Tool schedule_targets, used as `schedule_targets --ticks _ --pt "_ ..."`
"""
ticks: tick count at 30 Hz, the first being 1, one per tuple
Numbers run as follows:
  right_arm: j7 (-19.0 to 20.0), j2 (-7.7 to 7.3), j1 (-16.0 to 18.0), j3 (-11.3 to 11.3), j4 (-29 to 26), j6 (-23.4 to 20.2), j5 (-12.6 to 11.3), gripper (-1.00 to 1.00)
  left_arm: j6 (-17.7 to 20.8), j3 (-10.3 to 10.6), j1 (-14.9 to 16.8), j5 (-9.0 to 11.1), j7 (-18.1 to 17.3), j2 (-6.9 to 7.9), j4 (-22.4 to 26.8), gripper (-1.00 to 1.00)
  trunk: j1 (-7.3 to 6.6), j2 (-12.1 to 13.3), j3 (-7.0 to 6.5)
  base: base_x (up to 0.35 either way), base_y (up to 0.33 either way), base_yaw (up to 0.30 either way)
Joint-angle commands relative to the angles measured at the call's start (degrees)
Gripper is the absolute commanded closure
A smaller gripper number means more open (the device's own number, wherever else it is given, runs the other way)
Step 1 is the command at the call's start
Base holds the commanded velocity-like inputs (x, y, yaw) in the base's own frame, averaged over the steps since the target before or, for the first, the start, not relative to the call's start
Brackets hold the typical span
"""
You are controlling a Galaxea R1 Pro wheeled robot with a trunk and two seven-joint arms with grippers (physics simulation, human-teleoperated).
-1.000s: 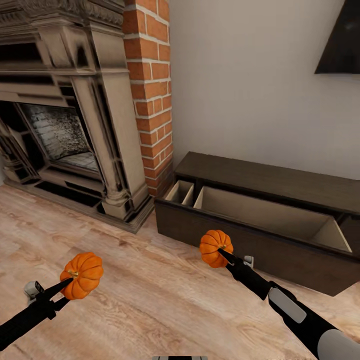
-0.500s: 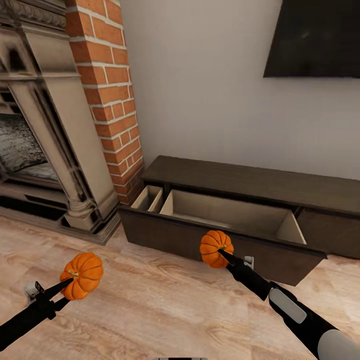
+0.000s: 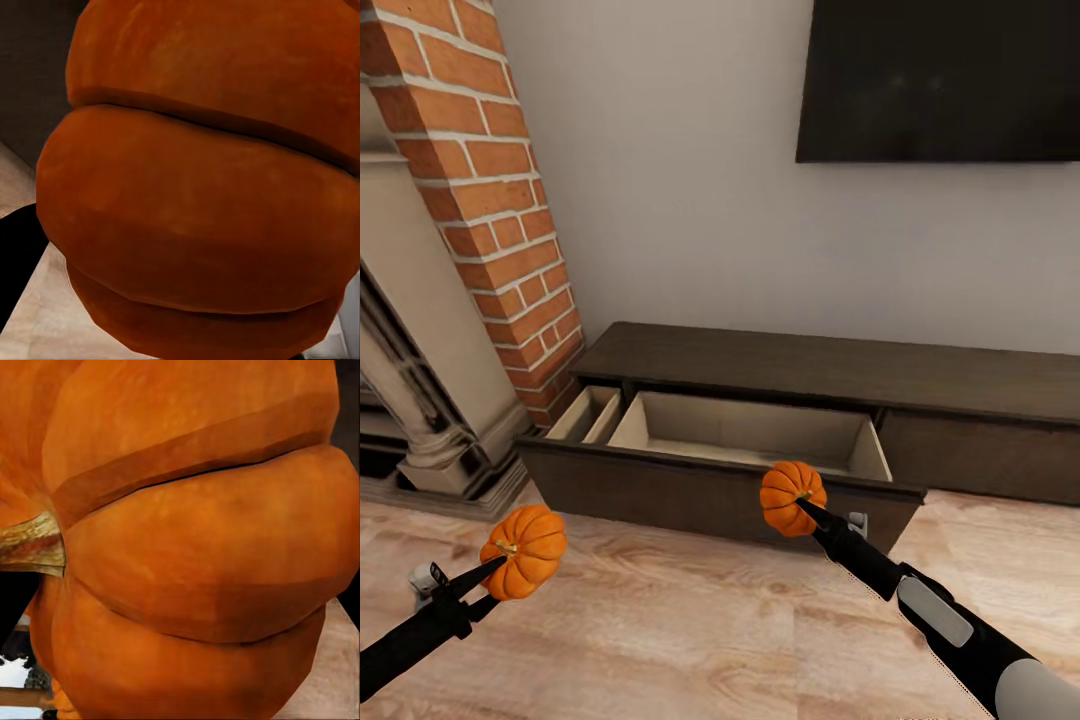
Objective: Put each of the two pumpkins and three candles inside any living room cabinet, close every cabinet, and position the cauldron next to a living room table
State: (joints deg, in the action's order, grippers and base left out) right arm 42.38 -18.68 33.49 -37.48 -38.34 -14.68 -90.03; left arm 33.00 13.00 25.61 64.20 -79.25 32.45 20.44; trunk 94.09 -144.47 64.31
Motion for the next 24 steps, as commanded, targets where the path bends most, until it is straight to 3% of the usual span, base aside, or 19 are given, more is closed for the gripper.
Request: schedule_targets --ticks 1,17,24 --pt "0.2 -0.04 0.1 -0.2 0.0 -0.3 -0.8 1.0 0.5 0.2 0.1 0.5 -0.1 0.07 0.0 1.0 -0.01 0.0 -0.02 0.071 -0.274 -0.237" --pt "-0.1 0.05 0.1 -0.2 0.0 -0.3 -0.8 1.0 0.5 0.3 0.1 0.6 -0.2 0.07 0.2 1.0 -0.01 0.0 -0.93 0.045 -0.272 -0.229" --pt "-0.2 0.07 0.1 -0.3 -0.1 -0.4 -0.6 1.0 0.5 0.2 0.1 0.6 -0.6 0.09 0.4 1.0 -0.01 0.0 -0.97 0.0 -0.039 -0.026"
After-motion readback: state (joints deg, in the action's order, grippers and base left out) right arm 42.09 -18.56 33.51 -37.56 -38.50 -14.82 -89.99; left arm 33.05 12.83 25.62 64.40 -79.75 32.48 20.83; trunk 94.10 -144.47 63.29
